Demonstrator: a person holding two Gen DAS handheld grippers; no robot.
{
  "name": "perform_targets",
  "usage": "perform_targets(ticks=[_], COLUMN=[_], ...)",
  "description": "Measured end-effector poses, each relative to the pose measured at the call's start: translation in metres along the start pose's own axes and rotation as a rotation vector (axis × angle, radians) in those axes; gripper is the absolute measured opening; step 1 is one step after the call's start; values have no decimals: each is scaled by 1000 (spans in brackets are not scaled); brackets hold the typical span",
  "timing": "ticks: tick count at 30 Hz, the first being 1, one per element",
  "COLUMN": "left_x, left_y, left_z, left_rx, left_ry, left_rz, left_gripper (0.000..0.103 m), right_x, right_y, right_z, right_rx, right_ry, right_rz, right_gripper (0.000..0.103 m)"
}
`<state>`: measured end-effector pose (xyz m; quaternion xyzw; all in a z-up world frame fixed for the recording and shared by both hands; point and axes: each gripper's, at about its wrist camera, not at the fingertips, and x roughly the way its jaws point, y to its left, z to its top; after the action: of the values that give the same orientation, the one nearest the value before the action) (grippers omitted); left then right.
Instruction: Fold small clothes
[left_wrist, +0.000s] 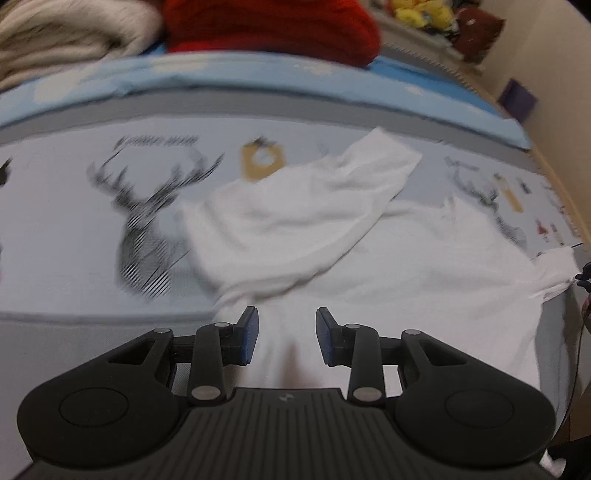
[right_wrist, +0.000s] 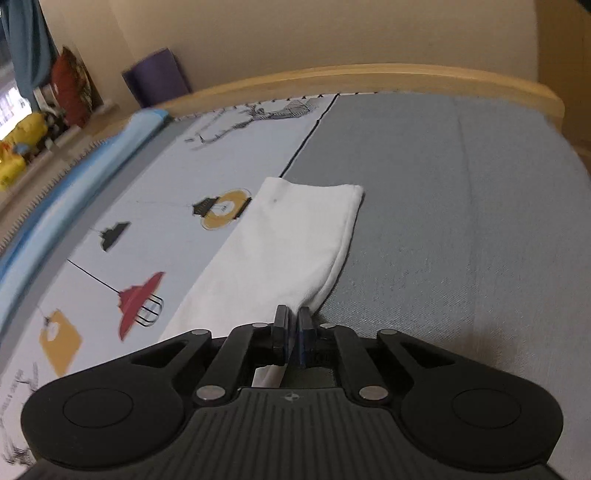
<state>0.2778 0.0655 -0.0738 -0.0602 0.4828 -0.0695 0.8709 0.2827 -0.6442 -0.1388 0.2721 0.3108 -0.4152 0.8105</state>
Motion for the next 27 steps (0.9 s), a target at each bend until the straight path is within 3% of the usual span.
perform_targets(ticks=[2, 4, 6, 8, 10, 11, 13, 15, 16, 17, 18, 19, 21, 25, 27], left_x=[10, 21, 38, 56, 78, 86, 104, 115, 120, 122, 119, 113, 95, 47, 34], left_y=[-14, -28, -43, -56, -65, -67, -68, -62, -55, -48, -38, -26, 6, 93, 143], left_z=[10, 18, 25, 29, 31, 30, 27, 24, 23, 23, 23, 24, 31, 22, 5], left_rx=[21, 46, 95, 129, 152, 164, 197, 225, 233, 233, 223, 202, 64, -354, -568], left_ry=[-49, -100, -129, -132, -112, -104, -94, -74, -56, -37, -41, -57, -60, -80, -6], left_rz=[-35, -42, -30, -23, -5, 11, 49, 90, 111, 118, 127, 178, 356, 548, 579], left_gripper=[43, 54, 61, 64, 64, 64, 64, 51, 20, 6, 6, 6, 6, 8, 31], right_x=[-23, -48, -71, -86, -90, -90, -95, -94, -92, -92, -95, -97, -95, -87, -89], right_y=[13, 36, 67, 102, 140, 156, 181, 200, 205, 209, 210, 212, 216, 220, 222], right_z=[-3, -8, -20, -45, -83, -103, -145, -180, -189, -197, -204, -207, -202, -190, -194], right_rx=[-42, -108, -200, -310, -455, -531, -710, -863, -894, -920, -953, -985, -957, -894, -882], right_ry=[-83, -138, -124, -24, 177, 258, 292, 272, 262, 232, 196, 170, 168, 162, 151], right_rz=[-55, 35, 217, 434, 646, 709, 723, 658, 640, 624, 622, 638, 652, 621, 601], right_gripper=[18, 28, 32, 42, 51, 51, 51, 50, 50, 51, 45, 25, 8, 6, 6])
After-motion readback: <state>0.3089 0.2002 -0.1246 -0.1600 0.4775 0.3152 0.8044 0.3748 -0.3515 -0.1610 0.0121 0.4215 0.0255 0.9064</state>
